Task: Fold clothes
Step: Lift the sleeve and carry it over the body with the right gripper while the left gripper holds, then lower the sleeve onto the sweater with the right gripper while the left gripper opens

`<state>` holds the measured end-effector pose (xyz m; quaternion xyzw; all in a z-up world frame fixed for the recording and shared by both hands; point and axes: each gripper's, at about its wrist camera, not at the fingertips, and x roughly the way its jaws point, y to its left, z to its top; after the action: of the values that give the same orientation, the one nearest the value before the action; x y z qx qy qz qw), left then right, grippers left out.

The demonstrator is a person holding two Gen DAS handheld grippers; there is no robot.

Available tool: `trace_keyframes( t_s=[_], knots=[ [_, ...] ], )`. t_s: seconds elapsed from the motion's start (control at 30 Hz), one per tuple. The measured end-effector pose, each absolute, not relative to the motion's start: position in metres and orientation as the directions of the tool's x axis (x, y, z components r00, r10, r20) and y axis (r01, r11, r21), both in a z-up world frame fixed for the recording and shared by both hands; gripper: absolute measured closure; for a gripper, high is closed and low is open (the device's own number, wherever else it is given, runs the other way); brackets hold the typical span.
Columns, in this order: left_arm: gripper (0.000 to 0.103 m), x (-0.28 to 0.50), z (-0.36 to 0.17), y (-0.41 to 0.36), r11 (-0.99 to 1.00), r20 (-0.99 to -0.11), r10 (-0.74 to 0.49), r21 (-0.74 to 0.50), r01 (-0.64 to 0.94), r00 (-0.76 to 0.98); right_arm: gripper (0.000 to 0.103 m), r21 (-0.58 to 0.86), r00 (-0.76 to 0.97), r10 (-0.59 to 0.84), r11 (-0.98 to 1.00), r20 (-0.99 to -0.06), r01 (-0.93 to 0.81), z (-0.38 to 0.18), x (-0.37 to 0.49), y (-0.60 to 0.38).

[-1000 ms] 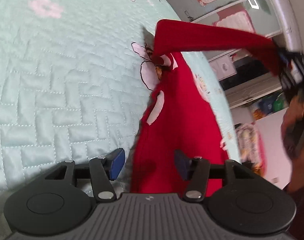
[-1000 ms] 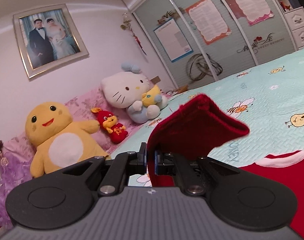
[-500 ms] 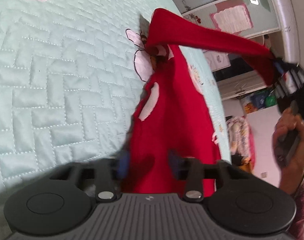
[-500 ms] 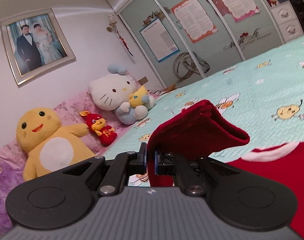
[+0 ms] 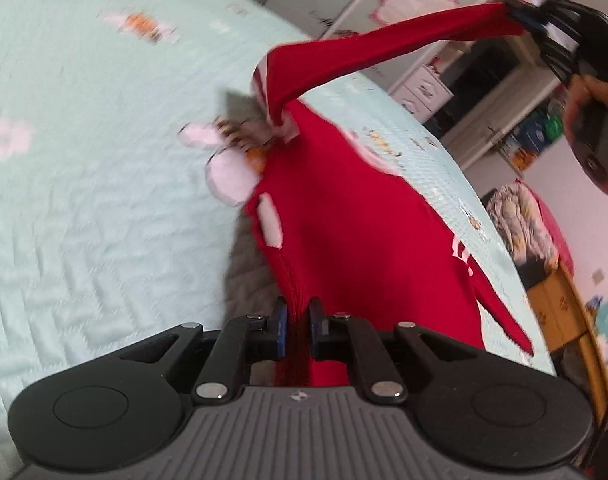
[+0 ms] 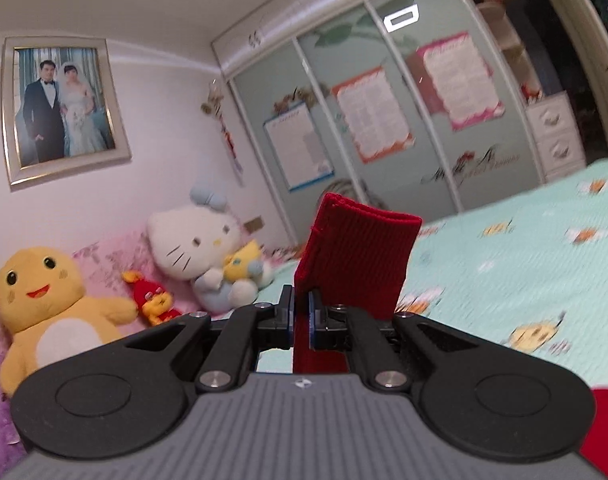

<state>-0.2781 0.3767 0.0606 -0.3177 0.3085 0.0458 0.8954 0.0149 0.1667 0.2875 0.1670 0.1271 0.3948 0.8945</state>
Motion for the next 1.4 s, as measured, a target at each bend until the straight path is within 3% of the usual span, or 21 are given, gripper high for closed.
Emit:
trace_keyframes(
  t_s=[0.43,0.9,1.03,1.17,1.27,1.4],
  knots=[
    [0.094,-0.249,0.099,0.304,0.965,-0.621,-0.125,-0.257,-0.05,0.774,0.098,0.408,0.823,0.568,0.754,-0.013,-0.514,0.267,0.032,0.011],
    [0.093,-0.198,0.056,0.261,0.981,-0.767,-0.149,-0.192,-0.002,0.625,0.098,0.461,0.84,0.499,0.809,-0.213,-0.364,0.163,0.072,-0.054],
    [0.088,-0.195,0.049,0.268,0.967,-0.773,-0.167,-0.25,-0.051,0.612,0.098,0.452,0.847,0.497,0.81,-0.191,-0.374,0.161,0.063,-0.056],
    [0.081,-0.203,0.046,0.284,0.912,-0.726,-0.249,-0.399,-0.097,0.641,0.098,0.41,0.859,0.475,0.833,-0.191,-0.37,0.165,0.055,-0.063],
    [0.074,-0.22,0.049,0.297,0.851,-0.658,-0.309,-0.514,-0.11,0.687,0.097,0.375,0.879,0.413,0.874,-0.239,-0.309,0.155,0.056,-0.073],
    [0.065,-0.257,0.058,0.313,0.735,-0.518,-0.38,-0.672,-0.09,0.766,0.081,0.41,0.845,0.33,0.9,-0.421,-0.148,0.111,0.063,-0.102]
  ],
)
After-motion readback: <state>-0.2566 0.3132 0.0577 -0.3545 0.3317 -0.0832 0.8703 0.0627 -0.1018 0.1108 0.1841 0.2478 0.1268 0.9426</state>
